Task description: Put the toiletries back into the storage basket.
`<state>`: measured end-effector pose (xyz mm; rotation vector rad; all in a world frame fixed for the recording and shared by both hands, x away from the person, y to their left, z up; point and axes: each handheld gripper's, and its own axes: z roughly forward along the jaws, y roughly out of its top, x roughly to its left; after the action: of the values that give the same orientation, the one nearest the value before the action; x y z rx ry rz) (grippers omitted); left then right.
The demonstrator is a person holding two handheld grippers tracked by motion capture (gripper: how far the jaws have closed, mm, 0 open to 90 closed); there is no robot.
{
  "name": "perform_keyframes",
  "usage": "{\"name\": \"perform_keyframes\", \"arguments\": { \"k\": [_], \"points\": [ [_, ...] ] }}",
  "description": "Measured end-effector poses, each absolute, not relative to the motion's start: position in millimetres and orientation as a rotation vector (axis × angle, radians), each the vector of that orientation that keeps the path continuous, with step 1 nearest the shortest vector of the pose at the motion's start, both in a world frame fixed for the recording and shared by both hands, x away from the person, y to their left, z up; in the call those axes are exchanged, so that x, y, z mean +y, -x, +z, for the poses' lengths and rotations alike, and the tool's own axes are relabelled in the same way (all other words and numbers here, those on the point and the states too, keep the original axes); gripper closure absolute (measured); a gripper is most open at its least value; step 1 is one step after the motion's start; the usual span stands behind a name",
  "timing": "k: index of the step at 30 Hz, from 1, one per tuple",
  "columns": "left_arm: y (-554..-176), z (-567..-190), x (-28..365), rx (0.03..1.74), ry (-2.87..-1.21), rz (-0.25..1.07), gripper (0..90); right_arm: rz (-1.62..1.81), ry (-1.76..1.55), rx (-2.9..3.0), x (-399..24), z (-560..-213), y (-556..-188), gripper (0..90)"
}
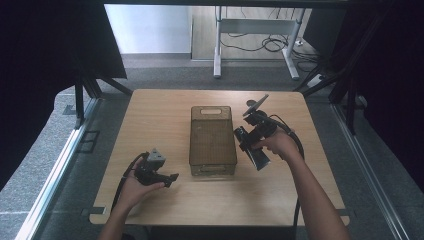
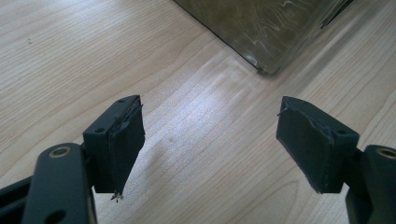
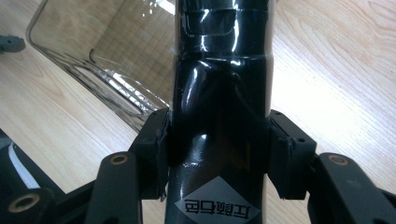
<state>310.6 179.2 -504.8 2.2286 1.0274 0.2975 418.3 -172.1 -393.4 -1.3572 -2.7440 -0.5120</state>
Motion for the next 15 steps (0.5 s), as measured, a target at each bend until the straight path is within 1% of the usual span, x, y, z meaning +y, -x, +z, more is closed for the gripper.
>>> {"name": "perform_keyframes", "arguments": {
  "k": [15],
  "points": [
    [-310.9, -506.3, 177.4, 1.021, -2.239, 0.291, 23.8, -0.522, 1.343, -2.739, -153.7, -392.9, -430.3, 47.3]
  ]
}}
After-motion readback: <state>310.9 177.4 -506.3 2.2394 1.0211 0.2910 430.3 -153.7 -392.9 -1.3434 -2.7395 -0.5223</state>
